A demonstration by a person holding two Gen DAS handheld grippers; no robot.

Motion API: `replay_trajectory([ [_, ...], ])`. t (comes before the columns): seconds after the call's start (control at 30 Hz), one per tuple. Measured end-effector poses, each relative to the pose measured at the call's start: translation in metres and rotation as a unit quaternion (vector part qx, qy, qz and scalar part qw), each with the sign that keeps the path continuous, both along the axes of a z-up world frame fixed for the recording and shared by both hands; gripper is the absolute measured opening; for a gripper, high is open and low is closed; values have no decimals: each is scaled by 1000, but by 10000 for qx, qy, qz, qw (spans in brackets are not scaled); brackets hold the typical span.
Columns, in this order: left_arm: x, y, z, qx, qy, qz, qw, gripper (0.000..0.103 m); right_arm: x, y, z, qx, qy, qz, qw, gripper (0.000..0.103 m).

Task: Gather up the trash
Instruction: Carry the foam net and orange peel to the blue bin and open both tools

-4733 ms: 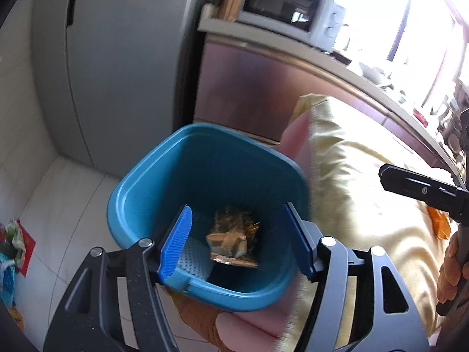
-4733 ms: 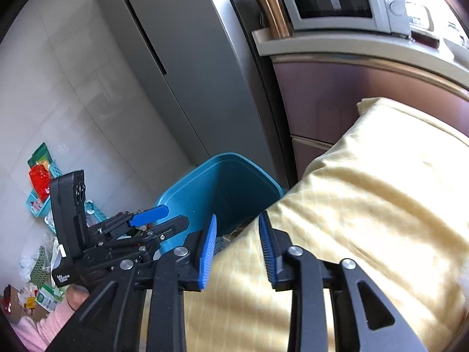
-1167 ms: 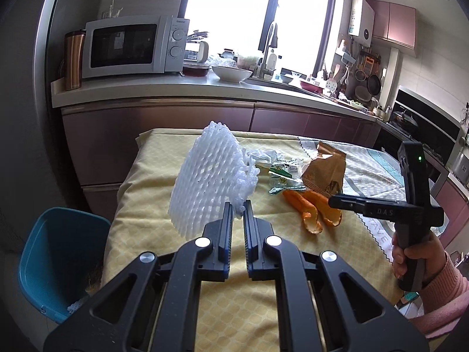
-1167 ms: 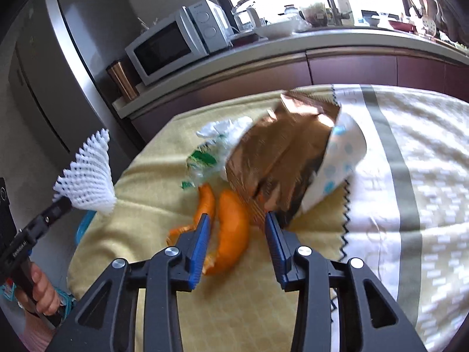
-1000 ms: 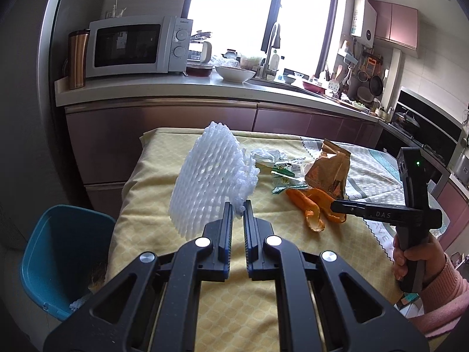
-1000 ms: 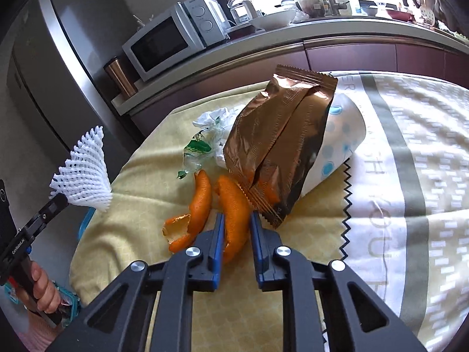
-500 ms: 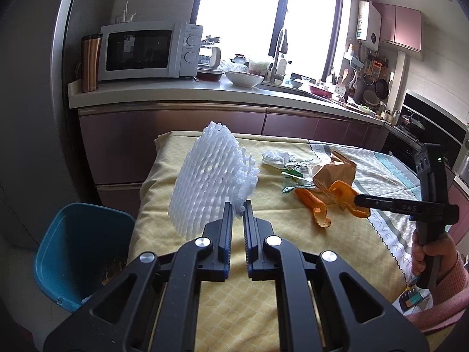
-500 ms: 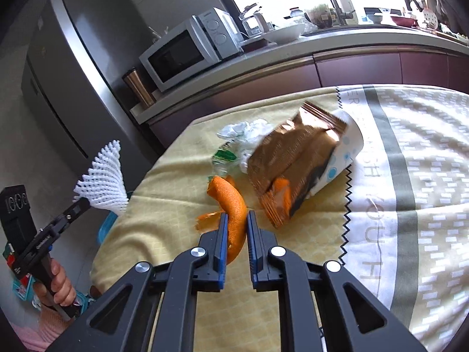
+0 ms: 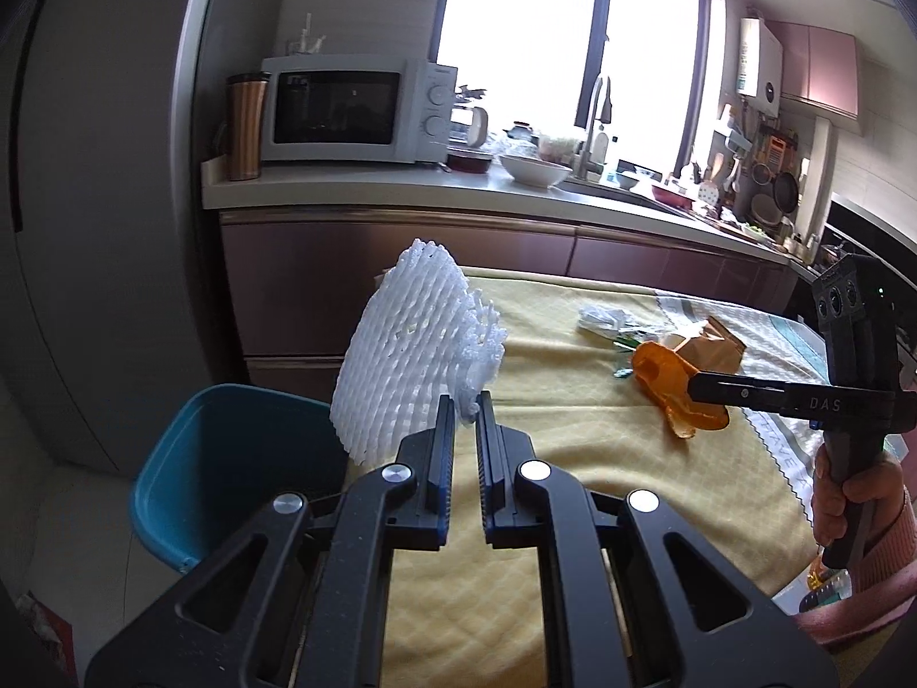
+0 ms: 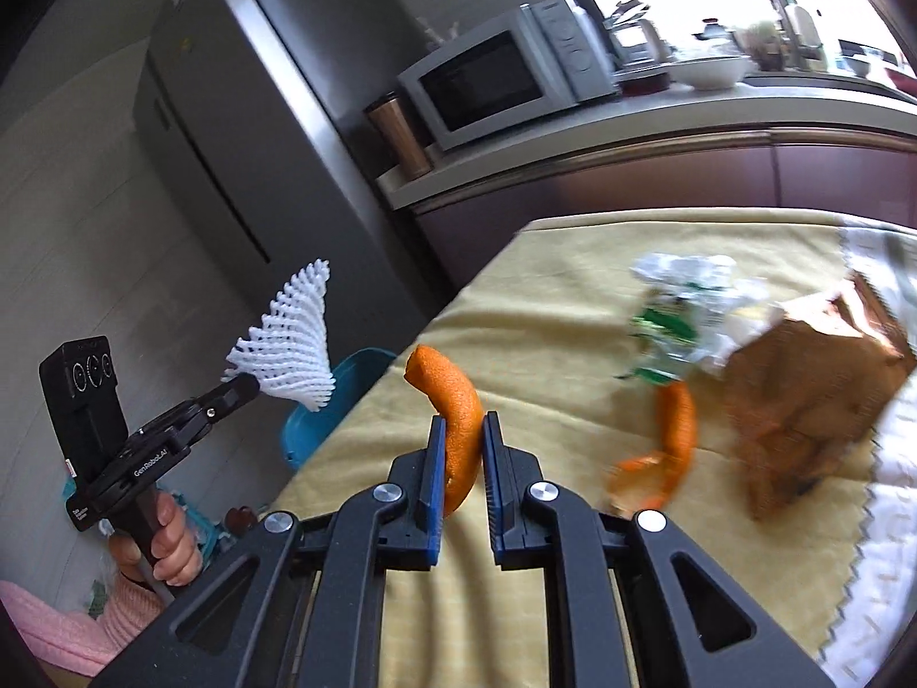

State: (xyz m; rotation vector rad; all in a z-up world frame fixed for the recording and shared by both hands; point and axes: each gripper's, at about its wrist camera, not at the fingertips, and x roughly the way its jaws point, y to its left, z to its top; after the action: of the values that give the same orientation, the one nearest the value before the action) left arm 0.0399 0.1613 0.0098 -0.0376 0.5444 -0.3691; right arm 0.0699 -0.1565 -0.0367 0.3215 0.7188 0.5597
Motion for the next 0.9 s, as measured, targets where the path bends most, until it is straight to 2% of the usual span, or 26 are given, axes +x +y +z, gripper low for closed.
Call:
replay_trajectory([
  [0.2,3,33,-5,54,59,426,9991,8,24,52,6,-19,-2,583,9983,11],
  [0.43,18,72,-24,105,319,925,9951,8,48,107,4,-92,112,1163,9931,11],
  [0.9,56,99,-75,230,925,1307,9868,8,100,195,-22,-316,565,1451,9873,11],
])
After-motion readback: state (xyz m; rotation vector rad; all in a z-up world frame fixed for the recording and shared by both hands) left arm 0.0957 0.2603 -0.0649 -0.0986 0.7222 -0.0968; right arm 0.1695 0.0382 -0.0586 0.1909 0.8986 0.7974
